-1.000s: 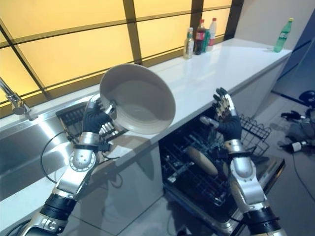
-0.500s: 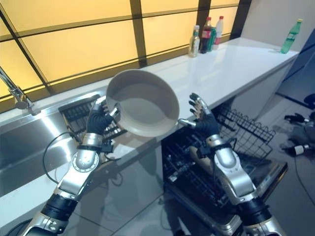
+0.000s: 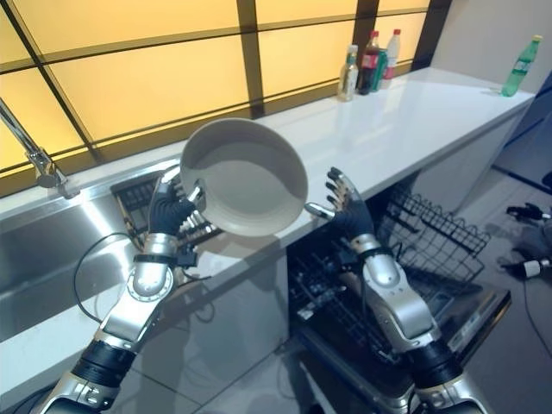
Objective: Pick up plates and place into dishwasher.
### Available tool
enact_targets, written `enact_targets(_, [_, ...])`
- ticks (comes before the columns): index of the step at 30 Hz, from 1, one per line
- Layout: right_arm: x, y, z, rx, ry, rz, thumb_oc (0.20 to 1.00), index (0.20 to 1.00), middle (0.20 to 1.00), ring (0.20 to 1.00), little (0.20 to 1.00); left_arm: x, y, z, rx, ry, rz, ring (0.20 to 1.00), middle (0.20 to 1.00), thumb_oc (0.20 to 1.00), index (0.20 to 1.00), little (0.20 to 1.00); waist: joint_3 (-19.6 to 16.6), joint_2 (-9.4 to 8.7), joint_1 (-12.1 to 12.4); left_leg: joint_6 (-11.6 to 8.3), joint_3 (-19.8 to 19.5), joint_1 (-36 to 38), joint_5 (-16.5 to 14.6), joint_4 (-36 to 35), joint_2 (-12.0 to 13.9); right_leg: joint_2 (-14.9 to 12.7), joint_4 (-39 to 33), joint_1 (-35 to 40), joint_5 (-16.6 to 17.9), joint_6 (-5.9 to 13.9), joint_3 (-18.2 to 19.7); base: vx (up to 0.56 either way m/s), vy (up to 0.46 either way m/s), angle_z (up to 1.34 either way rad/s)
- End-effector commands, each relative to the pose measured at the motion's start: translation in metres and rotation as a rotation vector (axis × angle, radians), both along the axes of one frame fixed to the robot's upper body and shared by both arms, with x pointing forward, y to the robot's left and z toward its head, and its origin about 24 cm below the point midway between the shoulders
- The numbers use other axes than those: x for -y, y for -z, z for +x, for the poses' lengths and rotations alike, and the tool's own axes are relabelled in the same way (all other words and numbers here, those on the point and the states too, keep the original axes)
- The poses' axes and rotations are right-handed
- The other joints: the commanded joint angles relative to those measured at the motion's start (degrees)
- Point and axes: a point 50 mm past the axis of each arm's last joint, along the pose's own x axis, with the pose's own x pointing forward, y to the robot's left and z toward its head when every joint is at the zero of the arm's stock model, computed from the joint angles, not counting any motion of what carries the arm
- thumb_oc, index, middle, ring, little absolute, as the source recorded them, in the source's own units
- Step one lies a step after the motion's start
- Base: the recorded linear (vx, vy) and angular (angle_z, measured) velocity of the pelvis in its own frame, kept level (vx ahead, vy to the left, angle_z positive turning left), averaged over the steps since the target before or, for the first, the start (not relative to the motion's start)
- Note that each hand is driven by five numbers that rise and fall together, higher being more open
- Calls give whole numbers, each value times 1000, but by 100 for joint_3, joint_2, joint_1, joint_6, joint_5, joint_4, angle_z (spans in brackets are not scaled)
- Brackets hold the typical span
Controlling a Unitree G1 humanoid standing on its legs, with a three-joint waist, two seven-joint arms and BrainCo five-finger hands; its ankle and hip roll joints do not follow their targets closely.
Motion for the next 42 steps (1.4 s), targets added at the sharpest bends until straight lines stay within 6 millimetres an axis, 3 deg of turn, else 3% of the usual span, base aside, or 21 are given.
enact_targets(1, [-36, -48, 4, 181, -143, 92, 1000, 1000, 1000, 1000, 1000, 29, -23, 8, 119, 122, 74, 200, 200, 200, 200, 200, -134, -185, 11, 525, -370, -265, -67, 30, -397, -44, 634, -57, -326, 290, -220, 0, 0, 0])
enact_targets(8, [-39, -45, 3, 154, -179, 110, 1000, 1000, 1000, 1000, 1000, 22, -19, 11, 105, 58, 111, 200, 200, 200, 200, 200, -154, -188, -17, 534, -315, -241, -77, 30, -385, -56, 664, -71, -327, 313, -177, 4, 2, 0])
enact_targets(27, [-14, -44, -1, 180, -121, 156, 1000, 1000, 1000, 1000, 1000, -17, -14, 14, 115, -161, 79, 200, 200, 200, 200, 200, -169, -240, -61, 543, -342, -249, -65, 32, -379, -25, 712, -113, -349, 295, -101, 0, 0, 0])
enact_targets(42, [-39, -44, -2, 155, -245, 136, 1000, 1000, 1000, 1000, 1000, 10, -17, 14, 129, -37, 74, 200, 200, 200, 200, 200, -165, -259, -7, 538, -450, -272, -53, 30, -378, -14, 679, -70, -370, 251, -171, 0, 0, 0])
